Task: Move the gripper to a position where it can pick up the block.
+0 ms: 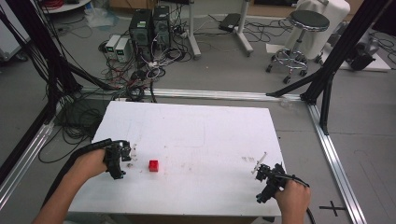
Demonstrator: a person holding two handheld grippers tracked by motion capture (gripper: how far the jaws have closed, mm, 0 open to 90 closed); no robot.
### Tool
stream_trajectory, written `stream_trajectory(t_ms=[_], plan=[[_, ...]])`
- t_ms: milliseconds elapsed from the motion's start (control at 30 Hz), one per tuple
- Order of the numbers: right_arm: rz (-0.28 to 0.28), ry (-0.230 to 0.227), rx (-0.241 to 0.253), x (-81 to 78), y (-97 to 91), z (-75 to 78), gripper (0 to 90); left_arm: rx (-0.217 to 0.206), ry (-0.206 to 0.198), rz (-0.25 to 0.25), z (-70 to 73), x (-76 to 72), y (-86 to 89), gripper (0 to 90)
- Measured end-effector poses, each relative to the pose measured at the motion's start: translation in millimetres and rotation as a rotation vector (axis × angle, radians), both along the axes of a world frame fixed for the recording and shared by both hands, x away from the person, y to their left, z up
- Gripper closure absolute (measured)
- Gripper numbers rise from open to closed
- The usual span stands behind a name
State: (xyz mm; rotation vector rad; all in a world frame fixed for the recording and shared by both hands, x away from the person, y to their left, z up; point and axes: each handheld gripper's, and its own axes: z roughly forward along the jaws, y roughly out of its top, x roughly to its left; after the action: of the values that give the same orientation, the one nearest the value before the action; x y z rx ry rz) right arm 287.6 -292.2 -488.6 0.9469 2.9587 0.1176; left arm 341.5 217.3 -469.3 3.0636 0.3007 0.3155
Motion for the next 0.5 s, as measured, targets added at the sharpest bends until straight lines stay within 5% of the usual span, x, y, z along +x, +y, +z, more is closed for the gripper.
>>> stream_trajectory(t_ms=[500], plan=[[0.003, 0.0, 0.007, -0.1, 0.5, -0.4, 2.5, 0.012, 0.047, -0.081, 0.0, 13.0, -24.8, 21.8]])
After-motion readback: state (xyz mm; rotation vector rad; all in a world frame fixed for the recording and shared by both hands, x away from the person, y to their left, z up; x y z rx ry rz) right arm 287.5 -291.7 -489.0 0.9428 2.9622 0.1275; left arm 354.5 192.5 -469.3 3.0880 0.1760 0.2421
